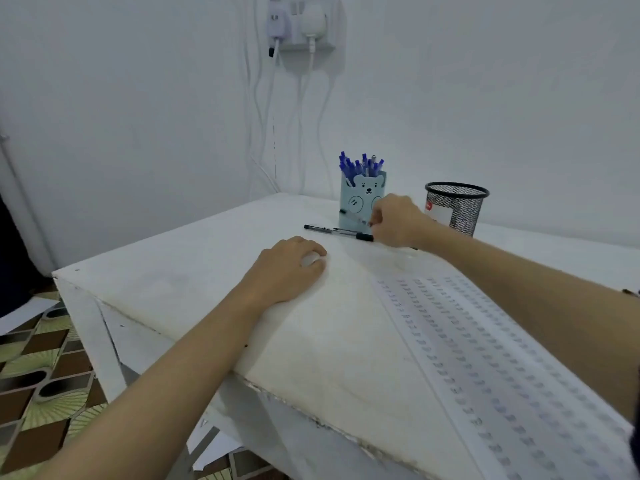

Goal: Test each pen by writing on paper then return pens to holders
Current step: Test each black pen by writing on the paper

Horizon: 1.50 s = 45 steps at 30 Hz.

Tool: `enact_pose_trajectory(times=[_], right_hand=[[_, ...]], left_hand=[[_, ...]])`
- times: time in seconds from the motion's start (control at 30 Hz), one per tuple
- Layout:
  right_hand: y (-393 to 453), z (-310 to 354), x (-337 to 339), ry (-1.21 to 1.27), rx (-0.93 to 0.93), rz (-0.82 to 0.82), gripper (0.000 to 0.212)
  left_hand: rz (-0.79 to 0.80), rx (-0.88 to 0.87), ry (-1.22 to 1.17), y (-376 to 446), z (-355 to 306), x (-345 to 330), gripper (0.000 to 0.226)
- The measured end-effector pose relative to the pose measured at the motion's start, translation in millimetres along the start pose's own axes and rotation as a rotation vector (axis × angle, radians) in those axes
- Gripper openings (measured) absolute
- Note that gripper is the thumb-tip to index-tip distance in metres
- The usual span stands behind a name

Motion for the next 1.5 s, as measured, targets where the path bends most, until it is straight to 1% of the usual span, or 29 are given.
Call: enact_pose_trajectory(times=[0.07, 0.1, 0.17, 0.23, 0.27, 0.3, 0.33, 0.37, 0.4, 0.5, 0.57, 0.63, 0.7, 0.77, 0.8, 0.87, 0.9, 0.93, 1.0, 1.07, 1.1, 1.13, 1.17, 1.2, 1.23, 1.3, 1.37, 1.43, 1.5], right_hand=[[-9.7, -9.0, 22.8, 0.175, -0.078, -0.006, 0.016], [-17.0, -14.3, 32.4, 0.321, -0.141, 0.002, 0.012], [-35.2, -23.6, 47.9, 0.637, -0.25, 0.018, 0.014], [-61.2, -32.4, 59.5, 0.908, -0.314, 0.073, 0.015], [-76.3, -39.5, 65.5, 1.006, -0.333, 0.103, 0.023], [-87.6, -42.8, 68.4, 1.086, -0.345, 0.136, 0.037], [-101.3, -50.3, 73.6, 1.148, -0.358, 0.148, 0.049], [-111.2, -55.2, 76.4, 1.202, -0.366, 0.149, 0.057], [-122.5, -62.1, 80.2, 1.252, -0.38, 0.134, 0.061], [-150.3, -81.0, 95.0, 1.359, -0.413, 0.016, 0.056], [-163.4, -93.5, 104.8, 1.399, -0.438, -0.072, 0.053], [-178.0, -106.3, 117.8, 1.445, -0.45, -0.158, 0.056], [-190.1, -117.6, 129.2, 1.498, -0.432, -0.224, 0.065], [-199.3, -129.3, 137.7, 1.509, -0.39, -0.247, 0.073], [-201.5, -134.5, 139.3, 1.489, -0.37, -0.248, 0.069], [-205.7, -145.8, 139.9, 1.437, -0.355, -0.24, 0.048], [-207.6, -150.6, 137.8, 1.412, -0.369, -0.221, 0.045], [-209.4, -155.7, 135.4, 1.389, -0.387, -0.198, 0.048], [-212.8, -164.6, 129.7, 1.302, -0.45, -0.157, 0.062], [-217.1, -170.6, 123.3, 1.155, -0.495, -0.108, 0.072], [-217.8, -170.8, 120.3, 1.075, -0.486, -0.087, 0.07], [-217.7, -169.4, 117.5, 1.006, -0.459, -0.074, 0.061], [-216.4, -168.1, 115.2, 0.951, -0.424, -0.088, 0.047], [-214.1, -167.1, 114.2, 0.918, -0.39, -0.14, 0.034], [-212.0, -167.5, 114.7, 0.897, -0.361, -0.221, 0.028], [-209.3, -166.6, 113.1, 0.886, -0.324, -0.349, 0.036], [-207.4, -162.5, 105.0, 0.915, -0.304, -0.328, 0.044], [-207.7, -157.0, 97.2, 0.892, -0.274, -0.269, 0.049], [-207.5, -156.4, 95.2, 0.796, -0.254, -0.286, 0.045]], left_hand=[[-0.015, -0.011, -0.025, -3.9, -4.5, 3.4, 0.028], [-0.035, -0.019, -0.041, -6.5, -6.7, 6.4, 0.031], [-0.096, -0.06, -0.054, -12.3, -14.4, 14.6, 0.038], [-0.133, -0.101, -0.06, -17.4, -26.9, 18.7, 0.031], [-0.133, -0.121, -0.072, -20.0, -37.4, 17.7, 0.026], [-0.13, -0.138, -0.085, -22.3, -44.9, 17.1, 0.023], [-0.111, -0.166, -0.103, -25.5, -59.6, 14.2, 0.022], [-0.078, -0.192, -0.125, -28.9, -72.2, 11.3, 0.022], [-0.036, -0.23, -0.144, -33.7, -88.9, 6.9, 0.022], [0.088, -0.351, -0.137, -48.6, -138.5, -7.6, 0.025], [0.138, -0.399, -0.137, -54.5, -164.0, -14.4, 0.027], [0.178, -0.43, -0.15, -57.8, -187.5, -20.4, 0.03], [0.221, -0.45, -0.173, -59.6, -206.8, -27.1, 0.035], [0.269, -0.455, -0.188, -58.9, -221.9, -36.0, 0.038], [0.288, -0.458, -0.189, -57.7, -226.2, -40.2, 0.039], [0.31, -0.464, -0.171, -52.9, -234.0, -47.3, 0.039], [0.313, -0.464, -0.153, -49.4, -236.0, -50.1, 0.039], [0.314, -0.462, -0.138, -45.4, -238.5, -52.5, 0.038], [0.315, -0.444, -0.117, -37.1, -240.0, -55.7, 0.036], [0.315, -0.436, -0.087, -28.6, -241.4, -58.5, 0.035], [0.315, -0.431, -0.073, -24.6, -241.8, -59.3, 0.036], [0.315, -0.427, -0.065, -20.5, -242.2, -60.6, 0.036], [0.316, -0.425, -0.064, -17.4, -242.9, -61.2, 0.037], [0.317, -0.427, -0.067, -15.2, -243.7, -62.4, 0.037], [0.318, -0.433, -0.075, -13.3, -244.8, -64.7, 0.037], [0.305, -0.458, -0.08, -13.7, -246.5, -69.7, 0.037], [0.276, -0.479, -0.084, -14.7, -247.2, -73.9, 0.037], [0.259, -0.489, -0.104, -14.6, -247.8, -74.8, 0.044], [0.255, -0.484, -0.118, -13.8, -247.1, -75.0, 0.052]])
Point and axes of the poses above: each hand's wrist, its own y-axis towards the middle knuckle, its own x-axis out of the back of the hand, z = x × y, the point moved 6 cm from there along y, towards the middle knuckle, and after that the axes turned 8 degrees about y, right-handed, at the moved point
